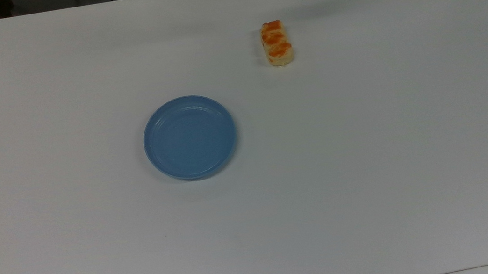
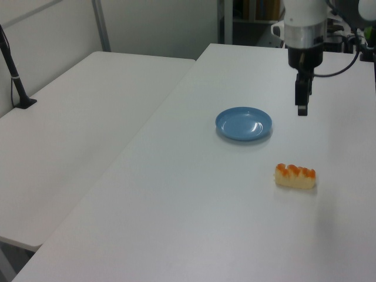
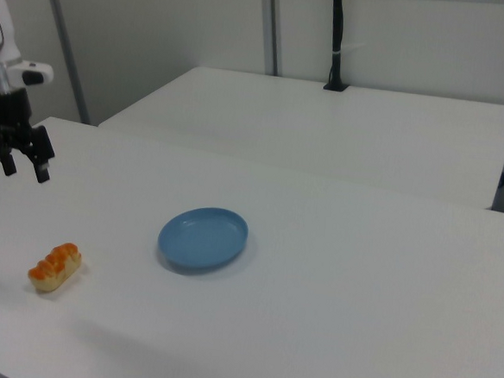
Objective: Put the bread onto the plate
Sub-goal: 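Move the open gripper over the glazed bread roll and lower it, then close the gripper on the bread roll and lift it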
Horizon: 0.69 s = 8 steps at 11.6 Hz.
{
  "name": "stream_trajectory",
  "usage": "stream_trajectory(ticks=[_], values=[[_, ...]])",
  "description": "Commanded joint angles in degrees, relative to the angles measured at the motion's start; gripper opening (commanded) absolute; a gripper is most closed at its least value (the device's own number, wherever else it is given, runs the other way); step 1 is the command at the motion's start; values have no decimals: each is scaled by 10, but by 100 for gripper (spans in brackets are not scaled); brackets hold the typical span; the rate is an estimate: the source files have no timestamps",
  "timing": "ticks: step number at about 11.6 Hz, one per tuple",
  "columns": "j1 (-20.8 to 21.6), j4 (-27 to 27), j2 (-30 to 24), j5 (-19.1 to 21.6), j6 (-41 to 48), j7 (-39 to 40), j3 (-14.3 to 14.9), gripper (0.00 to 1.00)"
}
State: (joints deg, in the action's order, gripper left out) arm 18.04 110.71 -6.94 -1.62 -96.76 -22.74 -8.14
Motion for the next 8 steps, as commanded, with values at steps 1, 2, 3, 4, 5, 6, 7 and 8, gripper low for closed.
stream_trajectory(ticks=[1,2,3,4,5,6,7,8], values=[[17,120,3,-7,-117,-36,6,100],[19,138,14,-9,-141,-29,7,100],[19,146,36,-15,-162,-21,7,100],[19,155,60,-22,-191,-15,7,100],[19,170,77,-36,-226,-13,7,100],[19,177,92,-47,-247,-13,8,100],[19,178,104,-53,-251,-10,8,100],[20,178,115,-57,-252,-8,8,100]])
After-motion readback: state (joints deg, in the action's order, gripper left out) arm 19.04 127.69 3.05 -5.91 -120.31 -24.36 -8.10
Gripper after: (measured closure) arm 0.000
